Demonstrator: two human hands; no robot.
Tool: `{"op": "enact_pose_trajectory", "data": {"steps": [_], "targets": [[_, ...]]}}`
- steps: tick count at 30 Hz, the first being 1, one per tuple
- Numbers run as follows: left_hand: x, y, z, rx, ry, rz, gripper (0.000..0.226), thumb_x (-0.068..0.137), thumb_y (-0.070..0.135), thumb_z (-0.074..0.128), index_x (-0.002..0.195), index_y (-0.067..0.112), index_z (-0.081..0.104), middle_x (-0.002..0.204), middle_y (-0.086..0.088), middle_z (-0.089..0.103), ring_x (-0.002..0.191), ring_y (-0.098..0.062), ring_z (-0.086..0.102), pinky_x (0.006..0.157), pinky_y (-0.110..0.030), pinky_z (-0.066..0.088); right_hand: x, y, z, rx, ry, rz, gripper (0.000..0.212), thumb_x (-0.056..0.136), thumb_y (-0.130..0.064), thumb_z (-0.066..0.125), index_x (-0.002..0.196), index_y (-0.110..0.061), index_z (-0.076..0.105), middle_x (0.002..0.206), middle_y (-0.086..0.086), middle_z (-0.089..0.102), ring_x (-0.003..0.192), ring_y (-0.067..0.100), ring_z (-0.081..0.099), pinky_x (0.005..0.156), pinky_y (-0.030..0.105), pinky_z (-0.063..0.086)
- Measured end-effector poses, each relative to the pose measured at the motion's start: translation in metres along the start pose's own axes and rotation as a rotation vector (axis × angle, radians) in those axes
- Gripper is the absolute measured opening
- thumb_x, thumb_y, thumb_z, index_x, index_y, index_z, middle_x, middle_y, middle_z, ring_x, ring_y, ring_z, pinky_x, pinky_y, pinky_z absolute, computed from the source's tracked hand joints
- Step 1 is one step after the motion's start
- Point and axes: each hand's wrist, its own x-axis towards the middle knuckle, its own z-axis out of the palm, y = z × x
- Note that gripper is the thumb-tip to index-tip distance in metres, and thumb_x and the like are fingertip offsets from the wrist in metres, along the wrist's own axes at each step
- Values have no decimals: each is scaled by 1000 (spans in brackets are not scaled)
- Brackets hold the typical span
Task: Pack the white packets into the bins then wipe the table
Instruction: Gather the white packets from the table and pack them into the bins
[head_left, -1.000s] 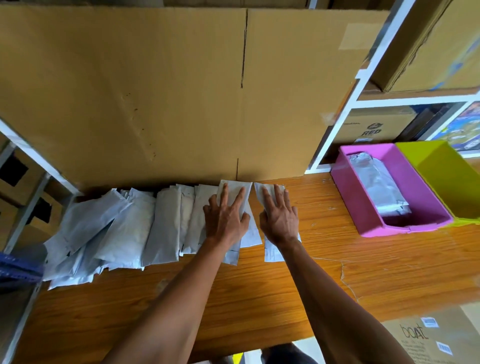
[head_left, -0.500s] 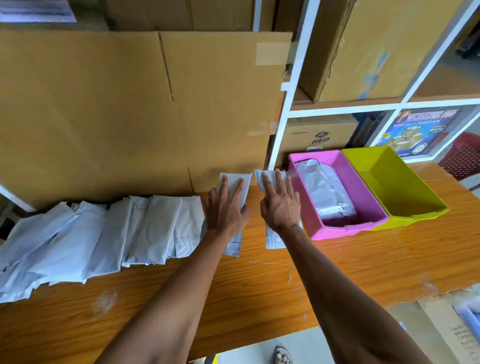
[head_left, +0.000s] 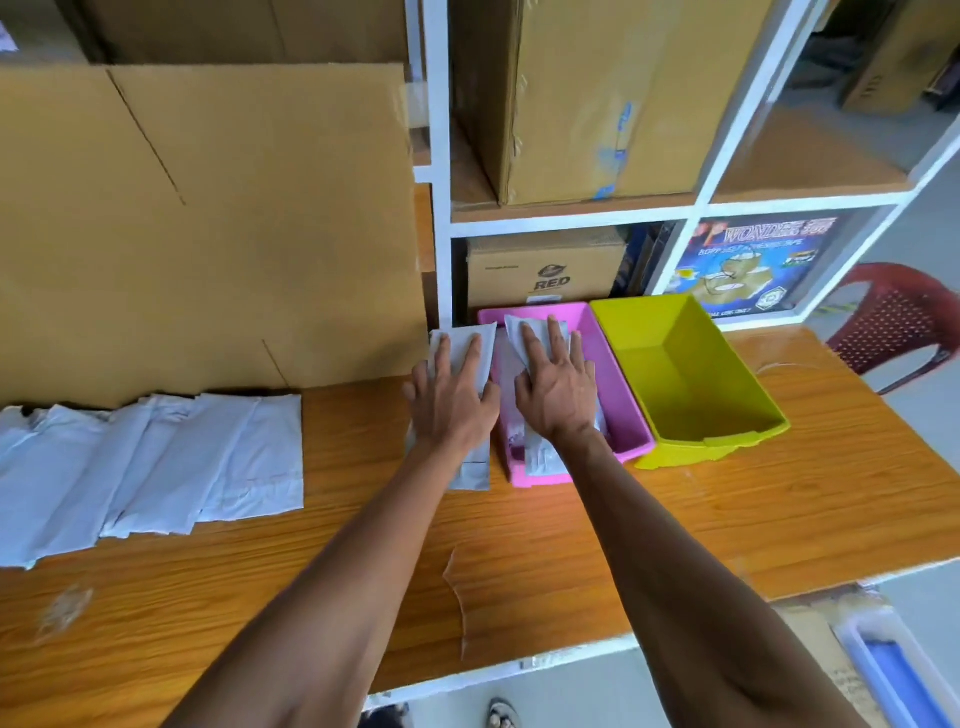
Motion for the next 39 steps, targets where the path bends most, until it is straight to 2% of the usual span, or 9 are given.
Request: {"op": "enact_pose_trajectory", "data": {"steps": [4,9,16,21,29,33,36,39], "targets": [[11,26,13,-4,-20,6,70,102,61,38,166,44,15,176,-3,13,148,-39,32,110,-52,37,10,24,0,7,-15,33,72,99,-36,50,166,-29,23,174,12,18,157,48,17,115,61,34],[32,46,23,0,-85,14,70,104,62,35,167,43,11,177,-3,10,151,-41,28,116,-55,32,24,48,4,13,-38,88,73,100,-37,51,167,-28,24,173,13,21,158,46,16,120,60,31],[60,74,30,-72,-151,-48,68,106,59,33,167,41,10,177,-4,9,152,-45,24,116,-57,31,50,66,4,-5,-85,139,74,100,-39,50,167,-30,20,174,8,19,158,45,17,115,59,34],[69,93,46,-54,-186,-76,69,106,61,31,167,39,7,176,-7,7,153,-47,22,115,-59,33,60,82,16,-7,-135,117,72,105,-45,45,168,-31,14,175,5,13,160,42,11,120,57,30],[94,122,78,-4,-172,-172,72,107,58,33,168,34,2,177,-12,1,156,-51,13,122,-64,26,91,113,30,34,-235,9,71,106,-62,29,168,-33,10,176,5,6,161,38,9,123,54,25],[105,128,94,22,-159,-251,68,108,55,30,168,30,10,177,-14,2,161,-42,5,126,-60,20,107,123,37,15,-260,-58,70,107,-63,26,168,-33,7,177,6,2,161,38,5,124,54,24],[102,127,103,36,-160,-258,66,109,50,30,169,28,12,177,-14,3,162,-37,4,126,-56,17,107,124,47,-15,-274,-96,69,109,-60,22,168,-29,2,176,9,-3,162,37,-3,127,53,18],[101,125,106,39,-113,-199,66,110,45,35,169,23,14,177,-13,10,163,-33,6,131,-52,13,106,125,57,-48,-261,-146,70,111,-54,18,169,-19,0,176,14,-6,162,34,-8,129,51,0]]}}
